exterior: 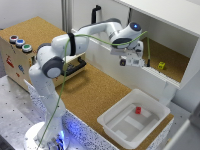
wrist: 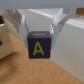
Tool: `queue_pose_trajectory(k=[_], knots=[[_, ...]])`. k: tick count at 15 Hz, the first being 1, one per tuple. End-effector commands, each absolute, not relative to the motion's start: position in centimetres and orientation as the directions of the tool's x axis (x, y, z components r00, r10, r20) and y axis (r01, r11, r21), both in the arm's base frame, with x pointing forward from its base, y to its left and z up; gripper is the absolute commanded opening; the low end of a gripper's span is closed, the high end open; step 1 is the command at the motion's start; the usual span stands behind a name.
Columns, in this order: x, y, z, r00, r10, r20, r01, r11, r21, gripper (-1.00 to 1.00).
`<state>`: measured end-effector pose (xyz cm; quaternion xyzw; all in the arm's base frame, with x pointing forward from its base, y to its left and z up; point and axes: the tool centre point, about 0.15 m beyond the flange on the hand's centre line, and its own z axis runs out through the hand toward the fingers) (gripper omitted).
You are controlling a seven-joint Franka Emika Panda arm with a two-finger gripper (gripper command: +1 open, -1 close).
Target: Place the grasped purple object in the drawer
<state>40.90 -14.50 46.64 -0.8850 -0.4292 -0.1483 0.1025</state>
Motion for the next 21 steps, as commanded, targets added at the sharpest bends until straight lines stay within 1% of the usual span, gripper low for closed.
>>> queue_pose_trajectory(k=[1, 5, 7, 8, 11, 17, 21], knots=[[37.2, -9.6, 43.6, 0.483, 0.808, 0.337, 0.848, -0.527, 0.047, -1.0], [38.2, -2.7, 44.2, 0.466, 0.818, 0.336, 0.853, -0.516, 0.073, -1.0], [38.9, 1.2, 45.2, 0.481, 0.805, 0.348, 0.844, -0.533, 0.066, -1.0], [39.1, 3.2, 45.7, 0.474, 0.806, 0.355, 0.844, -0.53, 0.076, -1.0], [39.2, 8.4, 45.7, 0.455, 0.821, 0.345, 0.856, -0.51, 0.087, -1.0], [37.9, 16.2, 44.3, 0.368, 0.873, 0.32, 0.91, -0.409, 0.069, -1.0], [37.0, 20.8, 42.6, 0.286, 0.898, 0.334, 0.943, -0.326, 0.07, -1.0]])
